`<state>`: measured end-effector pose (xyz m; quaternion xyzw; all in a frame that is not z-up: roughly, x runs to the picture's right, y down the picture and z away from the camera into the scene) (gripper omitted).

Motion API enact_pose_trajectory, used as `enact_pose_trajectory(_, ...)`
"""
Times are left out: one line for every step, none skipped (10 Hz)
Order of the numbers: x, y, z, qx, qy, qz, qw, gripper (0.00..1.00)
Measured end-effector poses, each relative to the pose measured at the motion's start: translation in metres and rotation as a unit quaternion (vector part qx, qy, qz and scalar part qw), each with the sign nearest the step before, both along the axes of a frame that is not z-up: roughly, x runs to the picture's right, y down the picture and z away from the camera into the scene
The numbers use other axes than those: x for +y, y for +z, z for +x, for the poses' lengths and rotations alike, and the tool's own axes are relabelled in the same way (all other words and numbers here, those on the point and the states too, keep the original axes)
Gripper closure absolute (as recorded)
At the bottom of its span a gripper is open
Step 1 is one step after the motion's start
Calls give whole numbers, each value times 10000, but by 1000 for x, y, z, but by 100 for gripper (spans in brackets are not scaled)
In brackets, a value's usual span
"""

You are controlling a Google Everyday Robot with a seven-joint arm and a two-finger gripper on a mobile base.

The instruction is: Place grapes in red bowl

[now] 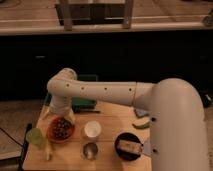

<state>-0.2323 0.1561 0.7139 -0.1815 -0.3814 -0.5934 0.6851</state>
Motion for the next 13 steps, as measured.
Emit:
enact_pose_trajectory(0, 0, 1, -9, 8, 4, 10000, 20)
enact_pose_trajectory(1, 1, 1, -29, 18, 15, 10000, 20)
enact_pose_trajectory(0, 1, 1, -49, 21, 28, 10000, 20)
enact_pose_trajectory(0, 1, 2, -65, 23, 34, 10000, 20)
enact_pose_trajectory(0, 1, 2, -83, 26, 37, 10000, 20)
enact_pose_trajectory(0, 1, 2, -97, 27, 44, 9999, 20)
enact_pose_trajectory(-1, 1, 3, -98, 30, 44, 9999, 20)
enact_pose_trajectory(0, 1, 2, -101, 26, 45, 9999, 20)
enact_pose_trajectory(0, 1, 2, -102, 26, 44, 9999, 20)
enact_pose_trajectory(0, 1, 2, -100, 27, 44, 9999, 20)
enact_pose_trajectory(0, 0, 2, -105, 27, 43, 9999, 20)
enact_pose_trajectory(0, 0, 2, -105, 26, 43, 9999, 20)
enact_pose_trajectory(0, 0, 2, -105, 27, 43, 9999, 20)
